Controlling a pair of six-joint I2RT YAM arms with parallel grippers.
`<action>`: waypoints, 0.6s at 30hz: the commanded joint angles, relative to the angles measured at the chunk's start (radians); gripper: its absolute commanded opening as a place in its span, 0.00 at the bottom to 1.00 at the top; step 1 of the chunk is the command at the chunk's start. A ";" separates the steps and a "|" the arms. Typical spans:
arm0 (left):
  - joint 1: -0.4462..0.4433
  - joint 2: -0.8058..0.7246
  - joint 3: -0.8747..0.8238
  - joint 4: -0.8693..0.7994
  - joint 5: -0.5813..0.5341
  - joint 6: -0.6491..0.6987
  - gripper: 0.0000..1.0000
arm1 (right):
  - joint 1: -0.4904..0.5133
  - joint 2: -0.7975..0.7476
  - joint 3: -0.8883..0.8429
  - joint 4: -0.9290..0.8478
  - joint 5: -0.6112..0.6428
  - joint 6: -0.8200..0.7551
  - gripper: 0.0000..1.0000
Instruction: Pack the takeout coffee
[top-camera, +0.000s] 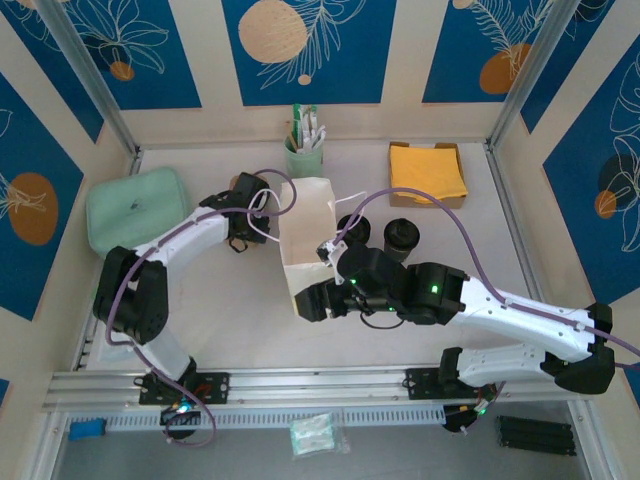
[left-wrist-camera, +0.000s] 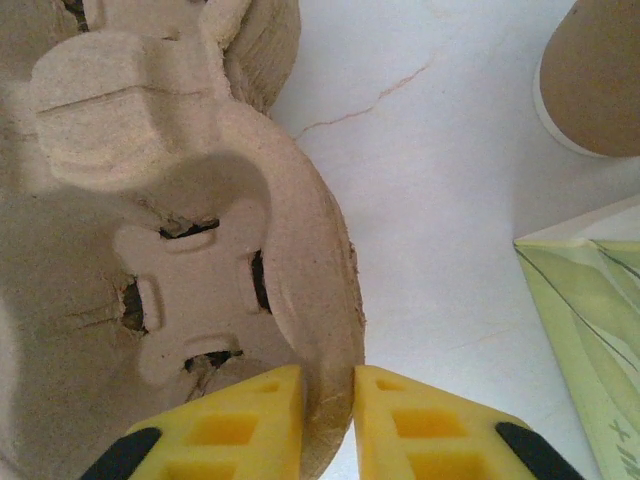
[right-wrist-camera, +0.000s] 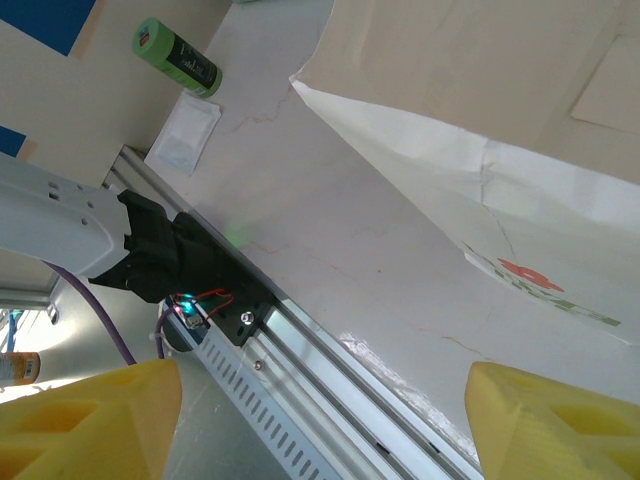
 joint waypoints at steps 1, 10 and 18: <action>-0.007 -0.013 0.035 -0.032 -0.012 0.012 0.17 | 0.004 -0.020 -0.007 0.003 0.018 0.000 0.75; -0.008 -0.035 0.075 -0.060 -0.015 0.020 0.07 | 0.002 -0.023 -0.009 0.002 0.018 -0.001 0.75; -0.008 -0.045 0.108 -0.095 -0.013 0.026 0.01 | 0.002 -0.030 -0.012 0.001 0.021 -0.001 0.75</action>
